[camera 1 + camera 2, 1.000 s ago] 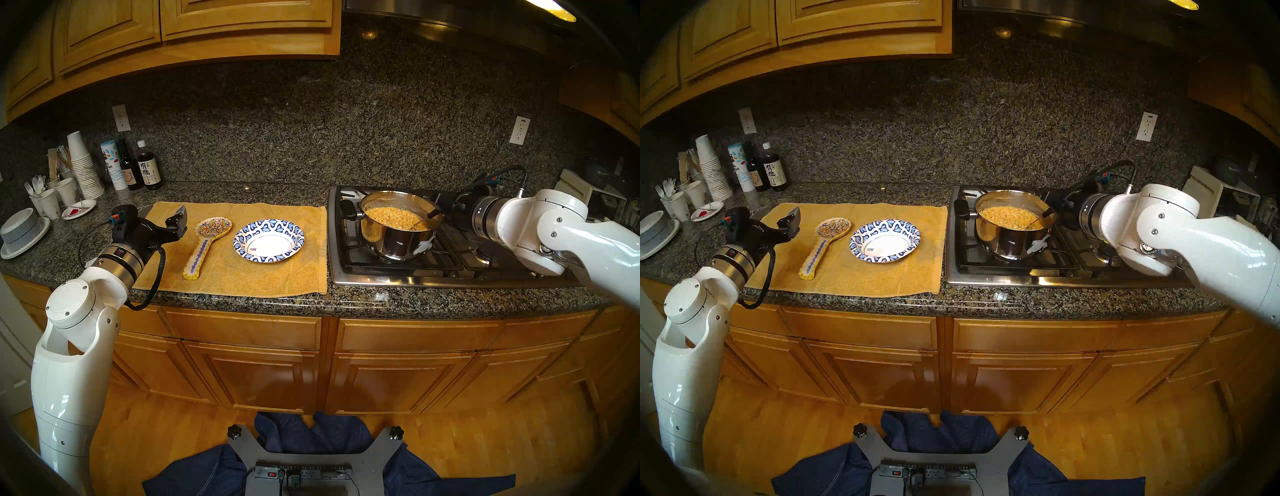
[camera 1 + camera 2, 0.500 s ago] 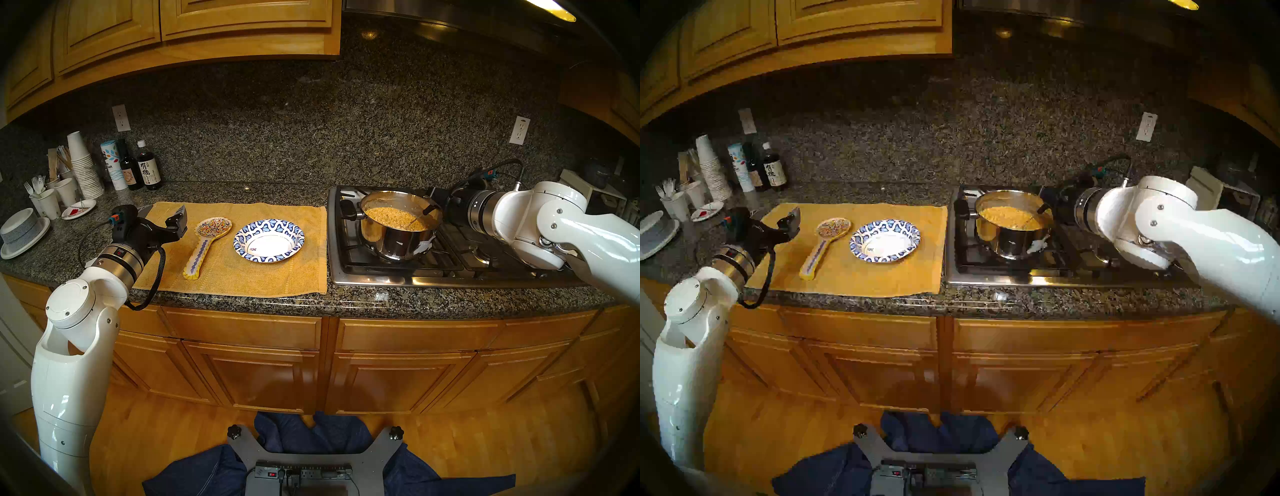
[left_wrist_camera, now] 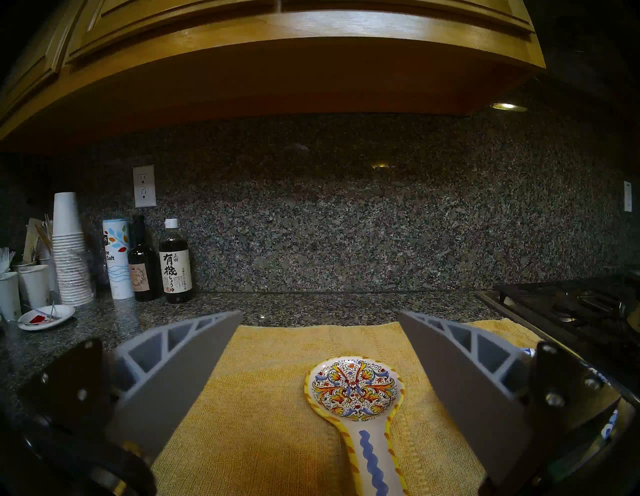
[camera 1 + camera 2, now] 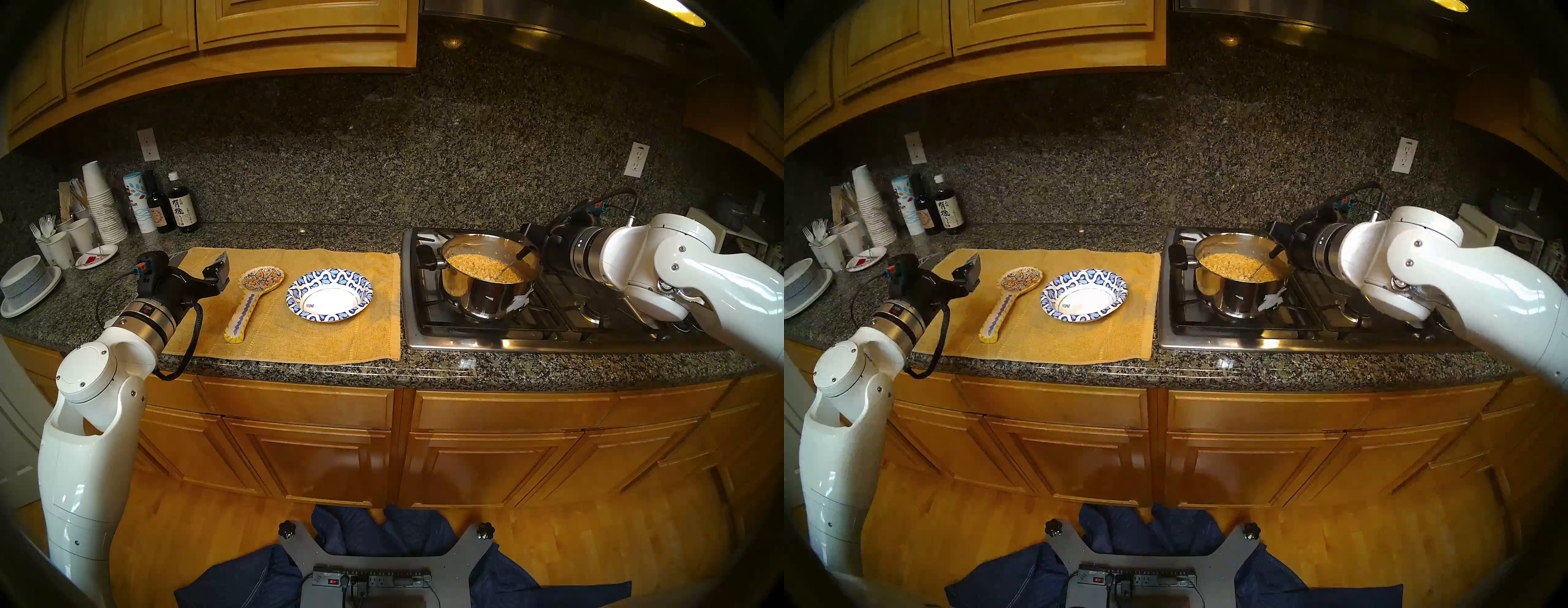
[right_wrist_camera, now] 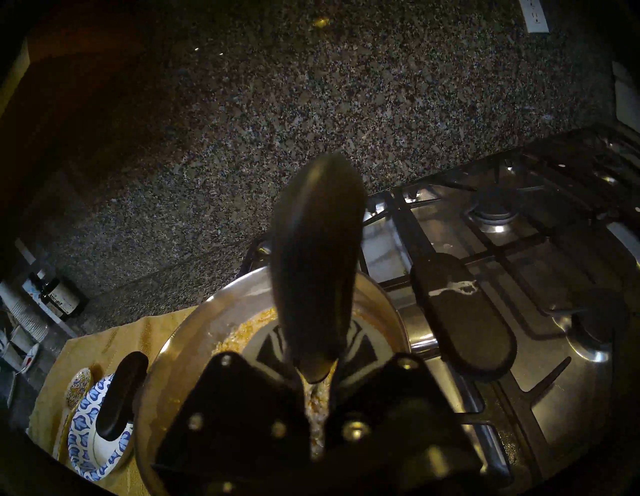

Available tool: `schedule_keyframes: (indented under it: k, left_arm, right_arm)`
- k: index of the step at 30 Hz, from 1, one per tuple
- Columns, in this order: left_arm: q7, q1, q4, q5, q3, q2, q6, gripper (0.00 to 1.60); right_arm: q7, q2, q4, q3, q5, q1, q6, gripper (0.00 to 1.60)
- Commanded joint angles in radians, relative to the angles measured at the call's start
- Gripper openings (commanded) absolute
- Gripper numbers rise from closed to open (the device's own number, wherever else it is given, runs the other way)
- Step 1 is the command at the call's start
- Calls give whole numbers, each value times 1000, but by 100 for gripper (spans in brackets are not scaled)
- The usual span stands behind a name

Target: Scoop oatmeal into bowl

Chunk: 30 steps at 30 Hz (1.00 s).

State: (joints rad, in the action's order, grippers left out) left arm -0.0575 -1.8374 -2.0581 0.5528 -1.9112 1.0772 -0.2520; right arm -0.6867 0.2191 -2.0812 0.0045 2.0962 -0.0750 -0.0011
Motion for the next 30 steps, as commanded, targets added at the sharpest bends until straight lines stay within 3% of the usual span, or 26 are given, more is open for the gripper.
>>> schedule_keyframes:
  k: [1, 16, 30]
  left_arm:
    - [-1, 20, -25, 3, -10, -4, 12, 160]
    - [-1, 20, -25, 3, -10, -4, 12, 160]
    - [0, 20, -25, 3, -10, -4, 11, 160]
  right_arm:
    - [4, 14, 19, 45, 18, 47, 1, 0]
    - [10, 25, 60, 56, 78, 61, 7, 0]
    - [12, 37, 81, 75, 86, 87, 23, 0]
